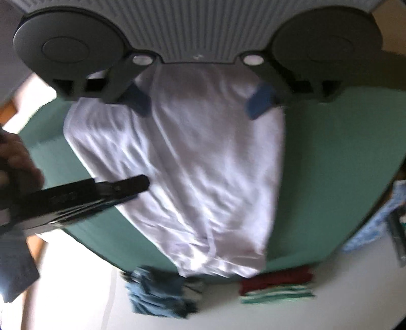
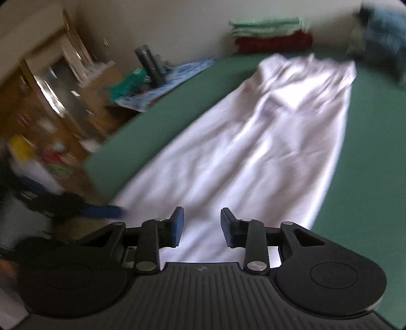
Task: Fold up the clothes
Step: 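Move both open grippers to the end of the white shirt strip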
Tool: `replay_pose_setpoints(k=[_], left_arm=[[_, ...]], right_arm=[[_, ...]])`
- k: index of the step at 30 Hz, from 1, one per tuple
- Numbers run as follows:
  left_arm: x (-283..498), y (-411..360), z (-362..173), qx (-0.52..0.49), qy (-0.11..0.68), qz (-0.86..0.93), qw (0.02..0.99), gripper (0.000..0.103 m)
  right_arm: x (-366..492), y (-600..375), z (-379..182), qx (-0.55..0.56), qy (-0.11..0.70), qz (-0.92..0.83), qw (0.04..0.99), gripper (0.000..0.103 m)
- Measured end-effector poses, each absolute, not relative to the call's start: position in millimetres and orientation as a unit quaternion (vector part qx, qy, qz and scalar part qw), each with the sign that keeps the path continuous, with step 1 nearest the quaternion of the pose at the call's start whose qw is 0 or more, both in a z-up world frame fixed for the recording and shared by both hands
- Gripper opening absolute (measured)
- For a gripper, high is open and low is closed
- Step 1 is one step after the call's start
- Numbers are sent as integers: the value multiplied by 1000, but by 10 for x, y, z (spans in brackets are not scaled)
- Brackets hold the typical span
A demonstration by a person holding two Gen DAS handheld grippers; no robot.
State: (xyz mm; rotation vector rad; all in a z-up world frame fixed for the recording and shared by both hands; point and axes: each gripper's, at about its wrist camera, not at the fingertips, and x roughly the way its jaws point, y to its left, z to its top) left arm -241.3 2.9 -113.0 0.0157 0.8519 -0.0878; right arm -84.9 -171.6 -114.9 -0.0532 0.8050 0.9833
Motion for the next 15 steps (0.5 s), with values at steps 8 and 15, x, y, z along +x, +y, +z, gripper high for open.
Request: replay_pose_setpoints(k=[8,15], left_arm=[[-2256,162,-1081,45,455,-141,878,102],[-2135,398,-1061,54,456,-224,860,102]], right_arm=[[-1113,-1552,-1258,-27,352,409,842,80],[-1223,-1523,-1239,-1,363,321,875,49]])
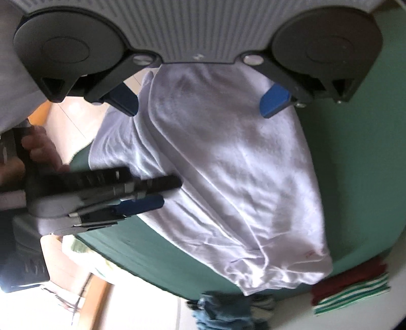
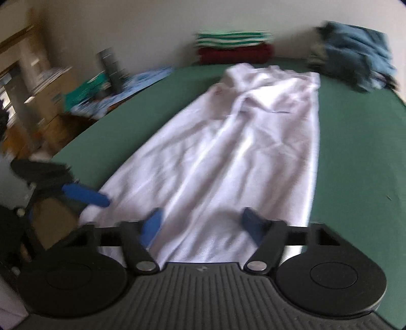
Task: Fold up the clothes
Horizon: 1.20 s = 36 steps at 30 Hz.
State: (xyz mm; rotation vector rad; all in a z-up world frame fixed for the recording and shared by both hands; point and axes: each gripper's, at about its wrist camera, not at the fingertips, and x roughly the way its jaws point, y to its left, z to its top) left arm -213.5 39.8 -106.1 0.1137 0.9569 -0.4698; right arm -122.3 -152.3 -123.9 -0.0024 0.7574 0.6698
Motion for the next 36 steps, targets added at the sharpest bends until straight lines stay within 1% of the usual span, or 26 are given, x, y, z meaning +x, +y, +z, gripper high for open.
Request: replay_pose_setpoints(k=[1,2,3,4,6,8,12,13,14,15,17,19,20,23,25,28,29,30,31,32,34,36], left_arm=[[-2127,425,-1063,56,453,-234,858,102],[-2120,452,-1066,58,451,-244,857,102],[-2112,479,-1068,60,448,-254,855,102],[-2104,507,-1070,62,445,-265,853,102],[-2085,530,-1072,72,443,-286,847,102],[-2058,547,-1048,81,439,-303,842,101],[-1845,623,-942,99,398,-282,867,102],[-1740,644,-936,98,390,-266,876,102],[-1638,665,-944,85,389,-257,881,102],[-1536,686,-953,72,388,-248,885,102],[-1348,714,-990,46,390,-229,891,101],[-1251,692,-1055,45,393,-219,892,100],[-1229,680,-1079,44,395,-212,893,98],[-1172,642,-1098,41,393,-195,897,86],[-1085,636,-1031,47,379,-182,906,86],[-776,649,-1005,35,368,-145,918,86],[-650,662,-1021,23,371,-131,919,83],[-547,670,-1055,9,382,-123,916,78],[-509,672,-1079,1,384,-118,916,76],[-473,674,-1102,-6,387,-114,915,77],[-456,656,-1142,-11,386,-107,916,80],[-499,600,-1179,-2,378,-101,920,89]], right_arm=[[-1221,-1579,-1248,17,365,304,880,38],[-1220,-1637,-1261,38,368,288,883,34],[-1225,-1688,-1275,57,369,272,887,22],[-1246,-1720,-1290,67,368,259,891,15],[-1332,-1721,-1312,68,359,240,899,11],[-1414,-1682,-1321,61,350,222,908,11],[-1426,-1575,-1287,42,351,195,915,11],[-1397,-1555,-1264,36,356,193,914,13],[-1349,-1534,-1222,32,357,193,913,14],[-1263,-1511,-1142,31,350,198,915,18],[-1017,-1481,-920,39,325,220,919,20],[-654,-1413,-698,55,310,242,918,26],[-452,-1372,-589,63,304,253,916,27],[255,-1105,-352,58,305,275,910,30],[732,-881,-261,44,310,284,906,33],[1393,-525,-335,28,329,285,900,35],[1597,-417,-388,28,333,286,898,35],[1778,-313,-463,30,338,288,896,36],[1925,-222,-543,32,343,290,893,38],[2062,-130,-626,32,349,293,889,40],[2247,50,-784,18,360,309,880,49],[2325,191,-902,-2,360,331,872,51]])
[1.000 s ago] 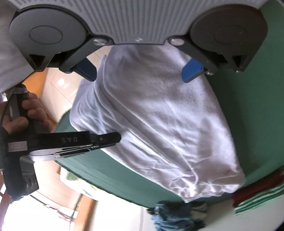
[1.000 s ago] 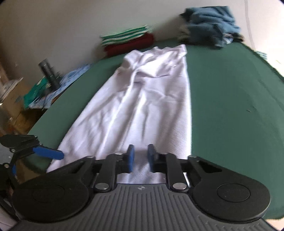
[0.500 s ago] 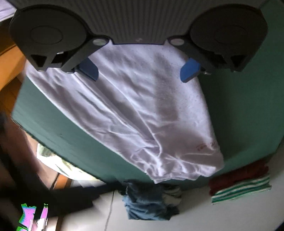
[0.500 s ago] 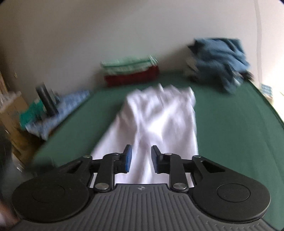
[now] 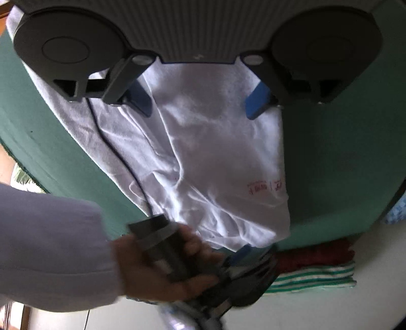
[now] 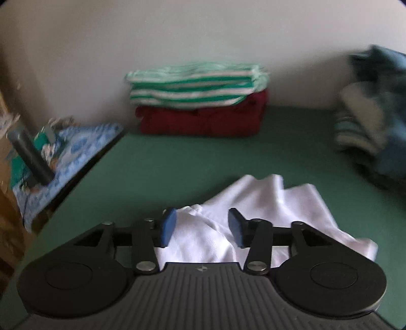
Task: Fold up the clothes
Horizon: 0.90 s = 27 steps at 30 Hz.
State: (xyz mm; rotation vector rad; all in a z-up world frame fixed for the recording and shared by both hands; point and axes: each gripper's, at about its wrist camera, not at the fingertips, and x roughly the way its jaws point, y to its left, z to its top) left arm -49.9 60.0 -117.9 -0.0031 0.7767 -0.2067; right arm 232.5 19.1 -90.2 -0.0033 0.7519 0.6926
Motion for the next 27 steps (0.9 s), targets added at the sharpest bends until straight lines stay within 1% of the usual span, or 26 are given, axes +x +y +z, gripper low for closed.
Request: replay_pose_setpoints(k=[1,2,3,4,10,12,14,15,16,18,22,24,25,26,27], left_arm=[[-523,565,-1201,6,373,-97,923,91],[-552,498,-1228,23,372,-93,923,96],[-581,431,-1255,41,370,-90,924,101],[-583,413,-1260,43,370,-89,924,101],[-575,360,-1284,49,370,-85,924,102],[-566,357,-1285,49,369,-86,924,102],[-563,353,-1287,48,368,-87,924,102],[-568,353,-1287,48,368,-87,924,102],[-573,352,-1288,48,368,-88,925,102],[-572,351,-1288,48,367,-88,925,102],[-569,353,-1282,49,367,-91,925,102],[-573,355,-1283,48,367,-91,925,102],[-577,359,-1283,49,367,-91,925,102],[-566,372,-1286,48,367,-91,925,102],[-568,376,-1287,49,367,-91,925,102]], right_arm=[[2345,239,-945,-14,361,344,867,51],[2365,287,-988,-27,362,356,861,48],[2387,333,-1030,-44,365,369,854,23],[2413,358,-1059,-58,365,375,850,6],[2602,309,-1203,-35,342,344,874,2],[2614,267,-1243,-23,334,342,878,2],[2590,81,-1137,16,327,337,883,14],[2579,-12,-1083,36,323,334,885,26],[2567,-106,-1030,56,319,331,886,34],[2435,-331,-918,71,320,345,880,36],[2057,-745,-981,52,375,396,837,36],[1938,-957,-1086,29,380,361,851,35],[1879,-1064,-1138,18,383,343,858,21],[1829,-1175,-1171,16,383,325,864,16],[1793,-1293,-1173,31,381,308,871,14]])
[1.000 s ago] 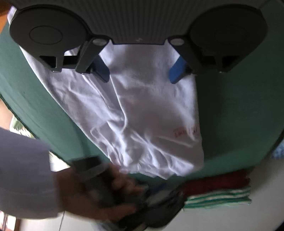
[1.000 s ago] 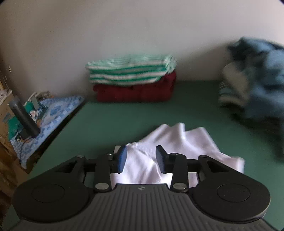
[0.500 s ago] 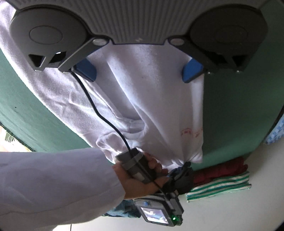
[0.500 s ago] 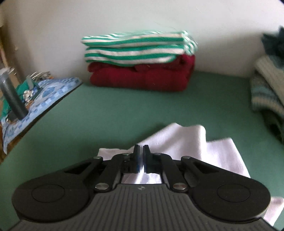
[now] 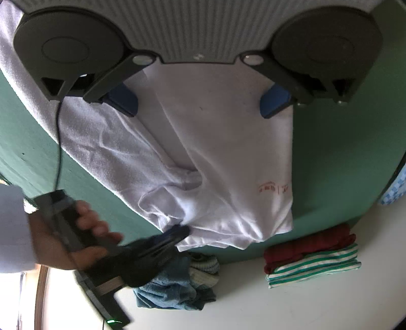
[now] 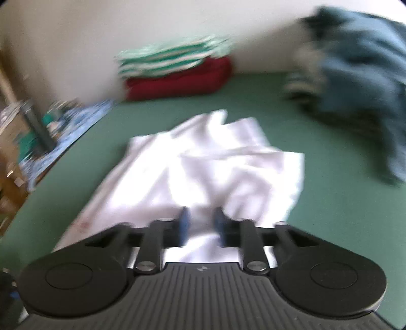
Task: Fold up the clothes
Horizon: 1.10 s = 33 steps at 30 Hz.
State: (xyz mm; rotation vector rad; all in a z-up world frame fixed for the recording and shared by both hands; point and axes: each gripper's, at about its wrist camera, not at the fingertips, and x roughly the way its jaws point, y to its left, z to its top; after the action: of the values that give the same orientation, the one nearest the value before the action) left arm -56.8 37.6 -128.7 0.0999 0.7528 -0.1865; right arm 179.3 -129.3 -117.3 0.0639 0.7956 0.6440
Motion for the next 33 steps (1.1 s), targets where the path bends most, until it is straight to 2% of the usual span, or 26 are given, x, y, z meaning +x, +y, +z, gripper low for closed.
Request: replay_pose_setpoints(k=[1,4,6,9,14,15,16,17,23,24,25,26,28,30,33], left_arm=[[-574,379,-1289,49,367,-91,925,102],[-585,382,-1291,49,367,-90,925,102],[-587,382,-1287,50,367,-90,924,102],[-599,404,-1284,49,367,-90,924,102],[-605,414,-1264,50,368,-89,924,102],[-598,421,-1262,50,368,-89,924,102],[-601,424,-1258,50,368,-89,924,102],[-601,424,-1257,50,368,-89,924,102],[-604,429,-1263,49,368,-87,924,102],[-605,430,-1263,49,368,-87,924,102],[-605,432,-1265,49,368,-87,924,102],[-610,437,-1264,49,368,-87,924,102],[-621,444,-1263,49,368,-87,924,102],[-620,444,-1266,49,368,-86,925,102],[-616,433,-1267,49,368,-85,925,102]], right_arm=[[1737,-1399,-1156,49,377,296,876,25],[1484,-1561,-1063,111,366,322,866,26],[1293,-1486,-1077,75,368,316,871,27],[1024,-1393,-1118,12,367,277,888,36],[856,-1504,-1258,65,391,293,870,37],[854,-1507,-1270,66,390,294,870,31],[885,-1502,-1266,61,390,293,871,13],[916,-1497,-1262,55,390,292,872,1],[1046,-1673,-1195,51,398,289,869,2],[1061,-1673,-1234,47,406,297,863,4],[1068,-1670,-1253,42,410,303,859,13],[1063,-1676,-1224,43,405,303,862,18],[1065,-1741,-1114,63,385,286,875,45],[1103,-1800,-998,89,347,263,896,45],[1312,-1638,-967,93,343,294,887,39]])
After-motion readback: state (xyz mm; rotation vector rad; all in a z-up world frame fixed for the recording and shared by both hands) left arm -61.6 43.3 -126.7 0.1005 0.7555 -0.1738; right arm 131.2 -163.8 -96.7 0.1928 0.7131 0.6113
